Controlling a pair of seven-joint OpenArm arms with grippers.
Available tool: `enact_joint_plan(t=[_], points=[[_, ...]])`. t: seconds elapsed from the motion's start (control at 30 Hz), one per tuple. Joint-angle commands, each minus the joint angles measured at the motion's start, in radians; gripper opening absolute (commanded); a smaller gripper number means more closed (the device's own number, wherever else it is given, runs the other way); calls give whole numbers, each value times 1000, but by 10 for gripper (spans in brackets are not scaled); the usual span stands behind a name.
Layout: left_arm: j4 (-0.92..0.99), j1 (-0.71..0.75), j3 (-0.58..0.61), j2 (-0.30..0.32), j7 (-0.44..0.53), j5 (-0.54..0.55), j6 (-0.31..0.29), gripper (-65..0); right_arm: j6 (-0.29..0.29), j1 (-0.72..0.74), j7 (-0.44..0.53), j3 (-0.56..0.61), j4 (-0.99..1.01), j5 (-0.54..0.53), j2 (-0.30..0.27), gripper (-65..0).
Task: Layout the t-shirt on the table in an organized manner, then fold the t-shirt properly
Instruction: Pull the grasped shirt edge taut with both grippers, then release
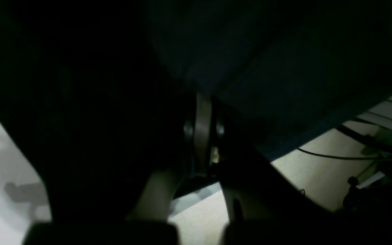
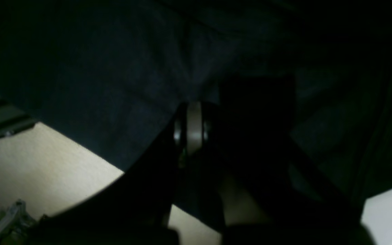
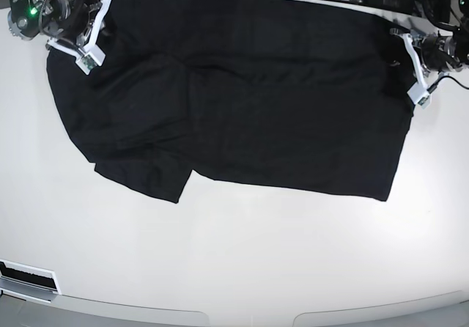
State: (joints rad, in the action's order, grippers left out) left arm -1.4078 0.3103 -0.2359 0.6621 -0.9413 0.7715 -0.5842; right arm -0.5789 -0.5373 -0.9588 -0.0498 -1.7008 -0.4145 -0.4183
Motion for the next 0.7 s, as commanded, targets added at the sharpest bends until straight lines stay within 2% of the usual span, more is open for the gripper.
enact_joint_plan(t=[0.0, 0.2, 0.3, 0.67], points=[[-17, -3, -7, 19, -3, 13, 0, -650, 3, -8, -30, -2, -8, 25, -11, -650], [-17, -2, -7, 19, -58, 12, 0, -650, 13, -8, -30, -3, -8, 110, -12, -650], [-17, 12, -7, 19, -62, 13, 0, -650, 31, 3, -29, -2, -8, 125, -14, -650], [-26, 44, -8, 20, -85, 60, 22, -650, 30, 56, -30, -2, -8, 124, -20, -650]])
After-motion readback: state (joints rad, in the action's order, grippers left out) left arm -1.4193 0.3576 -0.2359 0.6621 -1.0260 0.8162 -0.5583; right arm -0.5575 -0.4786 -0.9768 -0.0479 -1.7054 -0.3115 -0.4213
